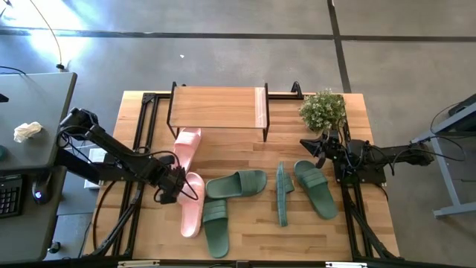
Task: Pick and place slides into the shelf
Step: Put the left white slipper on the bottom shelf, then put the right white slipper on the bottom shelf
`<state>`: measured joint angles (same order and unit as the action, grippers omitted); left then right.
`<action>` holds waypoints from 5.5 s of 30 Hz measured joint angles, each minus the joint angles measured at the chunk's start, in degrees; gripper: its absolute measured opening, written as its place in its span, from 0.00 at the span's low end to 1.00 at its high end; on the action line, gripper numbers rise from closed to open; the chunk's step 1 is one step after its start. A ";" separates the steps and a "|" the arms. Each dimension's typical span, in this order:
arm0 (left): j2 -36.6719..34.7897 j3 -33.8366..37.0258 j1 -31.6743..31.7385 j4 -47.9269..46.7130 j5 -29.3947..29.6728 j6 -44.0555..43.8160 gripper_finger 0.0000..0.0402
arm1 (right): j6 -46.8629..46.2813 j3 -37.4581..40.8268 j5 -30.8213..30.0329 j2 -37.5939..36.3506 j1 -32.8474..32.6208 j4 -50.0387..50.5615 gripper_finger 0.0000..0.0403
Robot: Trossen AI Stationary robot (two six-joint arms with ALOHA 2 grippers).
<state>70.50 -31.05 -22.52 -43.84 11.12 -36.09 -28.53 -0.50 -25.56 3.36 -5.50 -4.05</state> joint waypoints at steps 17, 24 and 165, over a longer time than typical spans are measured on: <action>0.00 3.52 0.04 3.98 11.74 -3.75 0.00 | 0.00 0.01 -0.02 -0.02 -0.02 0.00 0.00; 0.59 3.52 0.11 3.93 18.00 -4.73 0.00 | -0.02 0.01 -0.04 -0.02 0.00 0.00 0.00; 47.45 -45.74 -20.31 -36.83 25.36 -25.70 0.32 | -1.44 -0.01 -3.02 0.42 0.00 -0.02 0.00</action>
<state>117.95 -76.79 -42.84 -80.67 36.47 -61.78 -29.98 -0.51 -28.58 3.77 -5.50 -4.08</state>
